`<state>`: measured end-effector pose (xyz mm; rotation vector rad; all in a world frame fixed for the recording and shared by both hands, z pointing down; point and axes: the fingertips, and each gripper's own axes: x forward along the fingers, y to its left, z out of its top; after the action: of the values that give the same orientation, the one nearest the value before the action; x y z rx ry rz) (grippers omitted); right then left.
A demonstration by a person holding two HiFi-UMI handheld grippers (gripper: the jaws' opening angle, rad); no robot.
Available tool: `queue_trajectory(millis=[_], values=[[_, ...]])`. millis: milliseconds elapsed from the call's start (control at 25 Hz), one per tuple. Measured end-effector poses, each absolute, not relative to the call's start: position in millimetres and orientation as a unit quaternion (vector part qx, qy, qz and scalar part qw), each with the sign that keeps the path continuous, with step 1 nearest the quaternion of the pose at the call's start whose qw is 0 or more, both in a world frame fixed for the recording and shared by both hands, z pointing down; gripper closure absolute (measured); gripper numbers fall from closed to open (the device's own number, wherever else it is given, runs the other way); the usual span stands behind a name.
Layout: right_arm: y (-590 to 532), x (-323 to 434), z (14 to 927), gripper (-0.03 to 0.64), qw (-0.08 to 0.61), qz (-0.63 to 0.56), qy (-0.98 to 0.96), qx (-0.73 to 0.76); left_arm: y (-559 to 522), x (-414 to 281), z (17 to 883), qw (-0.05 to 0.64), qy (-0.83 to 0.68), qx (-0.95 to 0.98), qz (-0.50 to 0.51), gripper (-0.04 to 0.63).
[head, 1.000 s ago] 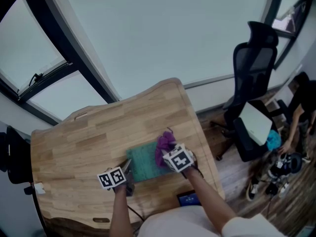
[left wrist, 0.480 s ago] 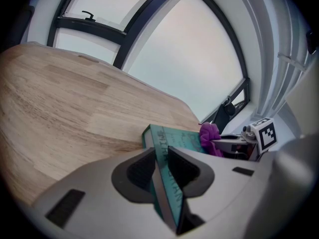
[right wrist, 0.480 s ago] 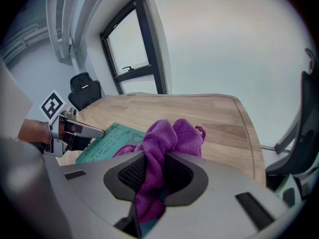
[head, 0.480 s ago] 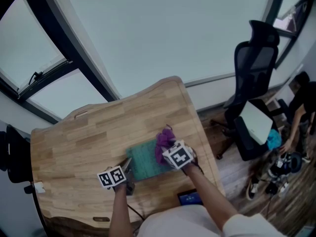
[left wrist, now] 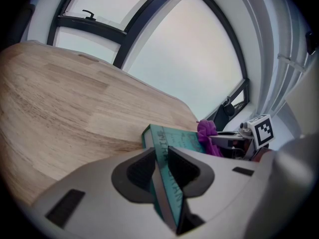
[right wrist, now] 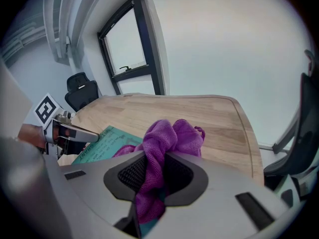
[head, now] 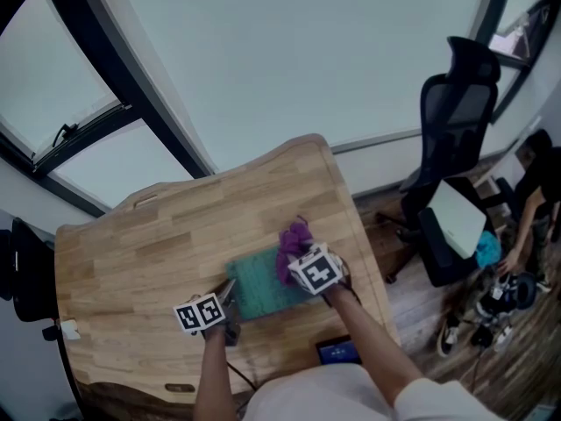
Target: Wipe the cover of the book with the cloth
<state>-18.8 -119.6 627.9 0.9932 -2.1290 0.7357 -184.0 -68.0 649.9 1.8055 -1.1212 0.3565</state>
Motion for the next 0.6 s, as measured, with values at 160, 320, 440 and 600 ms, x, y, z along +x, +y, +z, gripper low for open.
queue_trajectory(millis=[160, 320, 440, 600], values=[[-118.8, -20.2, 628.5, 0.529, 0.341, 0.286, -0.813, 0.375, -68.7, -184.7, 649.8, 0.474, -0.459, 0.738, 0.144, 0.518], [-117.6, -20.9, 630.8, 0.529, 0.360, 0.279, -0.809, 0.373, -68.5, -185.2, 650.0, 0.475, -0.461, 0.736, 0.142, 0.518], [-115.5, -24.3, 631.5, 0.529, 0.368, 0.271, -0.809, 0.369, -68.2, -185.4, 649.8, 0.477, -0.462, 0.735, 0.139, 0.518], [-110.3, -34.6, 632.0, 0.529, 0.378, 0.257, -0.815, 0.357, -68.1, -185.0, 650.3, 0.479, -0.461, 0.734, 0.136, 0.518]])
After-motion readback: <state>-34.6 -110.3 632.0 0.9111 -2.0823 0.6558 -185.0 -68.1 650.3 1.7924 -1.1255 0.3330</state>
